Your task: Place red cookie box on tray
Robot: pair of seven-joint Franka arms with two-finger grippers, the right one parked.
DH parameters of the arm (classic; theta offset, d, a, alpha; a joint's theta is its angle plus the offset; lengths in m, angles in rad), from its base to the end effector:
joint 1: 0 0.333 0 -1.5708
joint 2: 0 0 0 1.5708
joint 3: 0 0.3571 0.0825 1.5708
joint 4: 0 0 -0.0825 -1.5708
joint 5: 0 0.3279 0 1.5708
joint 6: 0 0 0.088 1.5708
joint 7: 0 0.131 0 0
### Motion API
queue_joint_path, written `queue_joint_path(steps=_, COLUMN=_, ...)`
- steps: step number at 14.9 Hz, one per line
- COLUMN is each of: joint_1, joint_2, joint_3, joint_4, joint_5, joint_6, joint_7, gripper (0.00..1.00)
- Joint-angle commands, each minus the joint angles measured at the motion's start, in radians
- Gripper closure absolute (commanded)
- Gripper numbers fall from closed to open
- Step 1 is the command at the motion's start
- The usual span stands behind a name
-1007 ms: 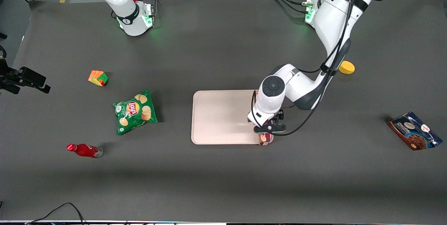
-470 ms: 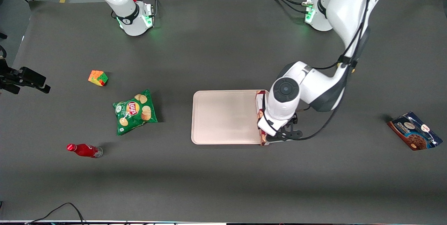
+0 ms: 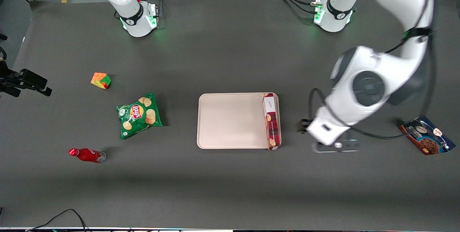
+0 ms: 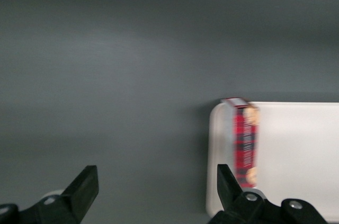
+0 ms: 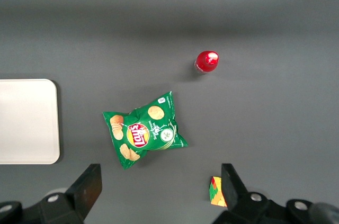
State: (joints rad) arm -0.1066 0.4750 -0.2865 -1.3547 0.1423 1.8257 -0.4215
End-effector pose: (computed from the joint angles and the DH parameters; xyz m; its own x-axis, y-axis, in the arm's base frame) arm 0.6294 -0.2016 0.4861 0.9996 0.0246 0.0170 0.0246 -0.9997 -0.0018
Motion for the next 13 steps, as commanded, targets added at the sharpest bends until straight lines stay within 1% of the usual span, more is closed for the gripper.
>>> queue_joint_path(steps=1, joint_1=0.016, joint_2=-0.148, joint_3=0.134, joint_4=0.000, joint_5=-0.097, joint_6=-0.162, joint_7=0.205, gripper=0.00)
queue_joint_path(steps=3, joint_1=0.018, joint_2=-0.215, joint_3=0.197, joint_4=0.002, joint_5=-0.101, joint_6=-0.251, joint_7=0.268, gripper=0.00)
queue_joint_path(steps=5, joint_1=0.019, joint_2=-0.277, joint_3=0.234, joint_4=-0.001, joint_5=-0.095, joint_6=-0.321, joint_7=0.286, gripper=0.00)
queue_joint_path(steps=7, joint_1=0.028, joint_2=-0.347, joint_3=0.247, joint_4=-0.026, joint_5=-0.093, joint_6=-0.348, joint_7=0.305, gripper=0.00)
queue_joint_path(steps=9, joint_1=0.063, joint_2=-0.418, joint_3=0.247, joint_4=-0.098, joint_5=-0.095, joint_6=-0.324, joint_7=0.377, gripper=0.00)
queue_joint_path(steps=11, joint_1=0.087, joint_2=-0.481, joint_3=0.247, joint_4=-0.164, joint_5=-0.099, joint_6=-0.306, joint_7=0.392, gripper=0.00)
queue_joint_path(steps=13, joint_1=0.096, joint_2=-0.550, joint_3=0.247, joint_4=-0.269, joint_5=-0.099, joint_6=-0.249, joint_7=0.398, gripper=0.00)
